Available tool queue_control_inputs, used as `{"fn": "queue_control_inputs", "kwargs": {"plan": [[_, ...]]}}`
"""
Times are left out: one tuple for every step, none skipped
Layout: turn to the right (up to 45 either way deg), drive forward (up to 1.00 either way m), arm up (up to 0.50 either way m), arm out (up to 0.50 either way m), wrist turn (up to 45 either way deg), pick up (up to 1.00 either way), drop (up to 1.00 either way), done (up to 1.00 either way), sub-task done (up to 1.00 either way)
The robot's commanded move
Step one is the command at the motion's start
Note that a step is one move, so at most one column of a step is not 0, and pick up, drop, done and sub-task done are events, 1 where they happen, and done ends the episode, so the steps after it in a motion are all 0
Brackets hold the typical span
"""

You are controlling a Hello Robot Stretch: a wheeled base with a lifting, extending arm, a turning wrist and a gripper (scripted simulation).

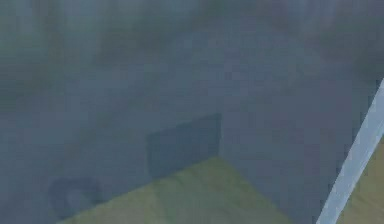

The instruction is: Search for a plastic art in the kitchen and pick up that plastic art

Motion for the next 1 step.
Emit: {"fn": "queue_control_inputs", "kwargs": {"plan": [[45.0,0.00,0.00,0.00,0.0,0.00,0.00,0.00,0.00]]}}
